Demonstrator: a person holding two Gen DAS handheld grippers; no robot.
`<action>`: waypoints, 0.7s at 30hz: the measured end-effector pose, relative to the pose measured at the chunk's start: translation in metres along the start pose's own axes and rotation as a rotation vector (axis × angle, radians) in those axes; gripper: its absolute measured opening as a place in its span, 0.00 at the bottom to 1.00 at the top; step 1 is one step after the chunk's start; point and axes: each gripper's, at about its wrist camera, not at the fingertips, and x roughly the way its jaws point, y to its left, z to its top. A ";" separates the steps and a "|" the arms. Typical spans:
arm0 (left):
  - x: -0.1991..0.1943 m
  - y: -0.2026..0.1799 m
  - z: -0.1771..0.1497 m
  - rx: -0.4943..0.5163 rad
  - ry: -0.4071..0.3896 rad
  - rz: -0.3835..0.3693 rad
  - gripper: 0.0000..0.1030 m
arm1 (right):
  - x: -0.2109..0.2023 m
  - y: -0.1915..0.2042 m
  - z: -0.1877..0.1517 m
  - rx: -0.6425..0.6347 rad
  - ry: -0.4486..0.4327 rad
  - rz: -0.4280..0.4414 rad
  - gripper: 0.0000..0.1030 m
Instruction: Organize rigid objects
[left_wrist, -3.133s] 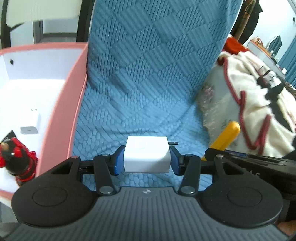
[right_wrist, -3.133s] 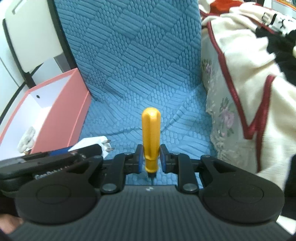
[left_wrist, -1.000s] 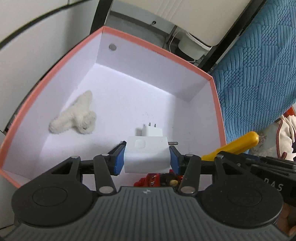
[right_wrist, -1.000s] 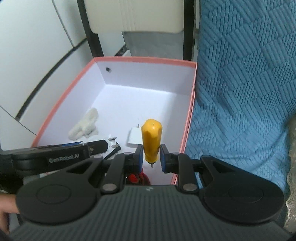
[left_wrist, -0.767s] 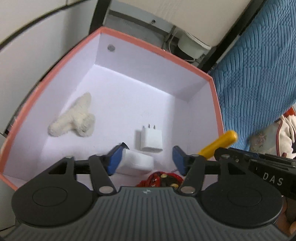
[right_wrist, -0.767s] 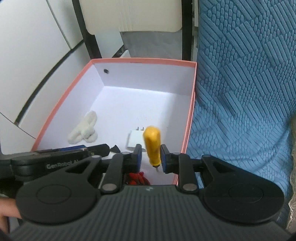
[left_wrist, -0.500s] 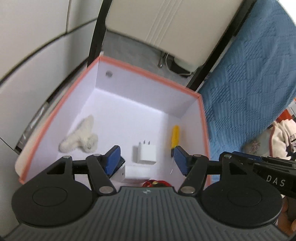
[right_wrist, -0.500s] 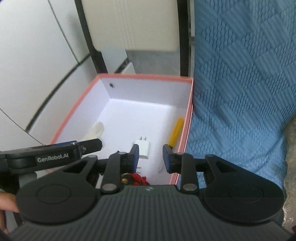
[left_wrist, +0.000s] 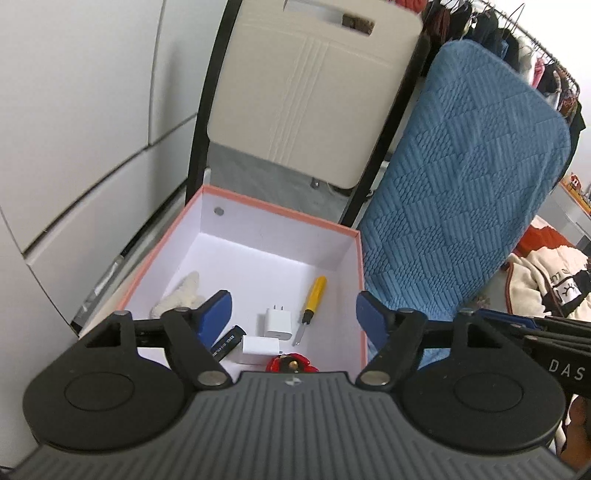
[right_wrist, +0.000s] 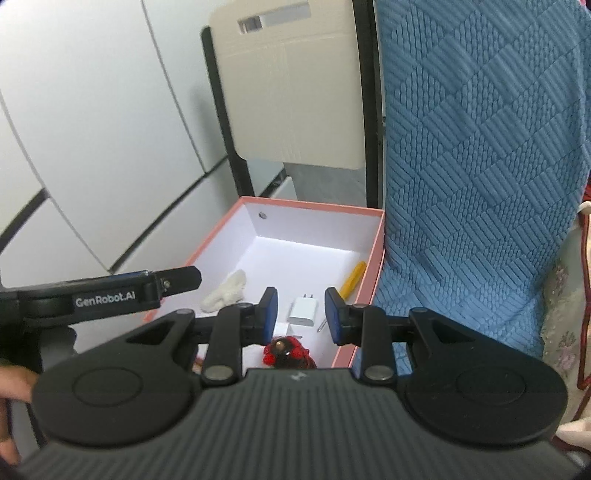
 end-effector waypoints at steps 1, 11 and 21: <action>-0.007 -0.001 -0.002 0.000 -0.007 0.004 0.77 | -0.007 -0.001 -0.002 -0.002 -0.009 0.002 0.30; -0.070 -0.014 -0.035 -0.007 -0.062 0.022 0.94 | -0.062 0.000 -0.026 -0.022 -0.052 0.028 0.30; -0.104 -0.016 -0.064 0.020 -0.047 0.042 0.98 | -0.086 -0.005 -0.060 -0.028 -0.087 0.008 0.83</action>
